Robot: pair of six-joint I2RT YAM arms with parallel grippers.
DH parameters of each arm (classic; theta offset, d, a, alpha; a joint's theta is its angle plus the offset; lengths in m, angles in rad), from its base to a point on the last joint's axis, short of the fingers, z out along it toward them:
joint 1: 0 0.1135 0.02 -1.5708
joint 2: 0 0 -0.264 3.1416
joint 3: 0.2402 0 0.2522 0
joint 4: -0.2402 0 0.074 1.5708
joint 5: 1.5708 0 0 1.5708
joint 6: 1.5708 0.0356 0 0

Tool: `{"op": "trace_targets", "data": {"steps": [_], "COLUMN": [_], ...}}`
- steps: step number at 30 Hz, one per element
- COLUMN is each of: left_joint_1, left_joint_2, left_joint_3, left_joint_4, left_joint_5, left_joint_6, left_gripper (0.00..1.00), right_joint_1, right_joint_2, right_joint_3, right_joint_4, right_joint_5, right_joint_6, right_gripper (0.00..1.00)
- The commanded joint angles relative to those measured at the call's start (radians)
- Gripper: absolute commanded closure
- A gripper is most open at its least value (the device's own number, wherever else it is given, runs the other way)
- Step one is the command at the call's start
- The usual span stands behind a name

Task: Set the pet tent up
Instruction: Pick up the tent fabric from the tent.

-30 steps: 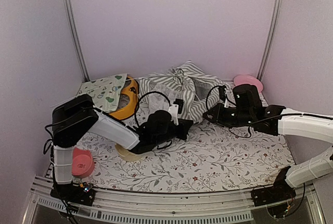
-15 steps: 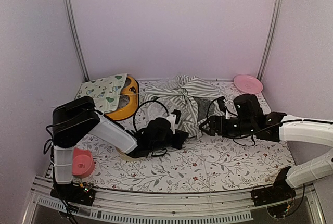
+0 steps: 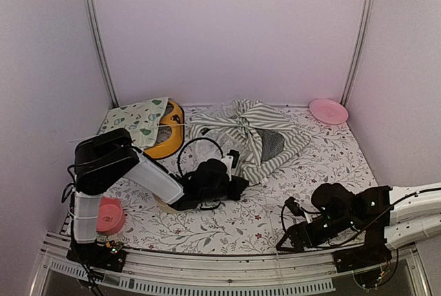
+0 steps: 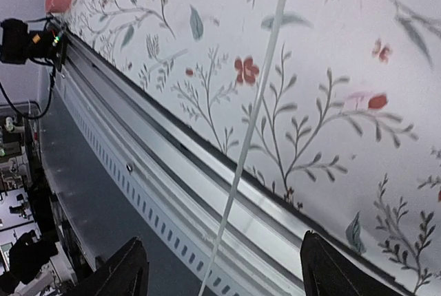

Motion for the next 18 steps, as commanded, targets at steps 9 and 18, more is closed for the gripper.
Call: {"op": "trace_targets", "data": {"steps": [9,18], "left_joint_1": [0.022,0.028], "left_joint_2": [-0.027,-0.068], "left_joint_3": [0.010,0.014], "left_joint_4": [-0.001,-0.011], "left_joint_5": [0.025,0.023], "left_joint_6": [0.008,0.025], "left_gripper": [1.00,1.00], "right_joint_1": [0.405,0.428], "right_joint_2": [0.125,0.269], "right_joint_3": [-0.034,-0.021], "right_joint_4": [0.051,0.150], "right_joint_5": [-0.007,-0.068], "right_joint_6": [0.330,0.332], "right_gripper": [0.33,0.48]}}
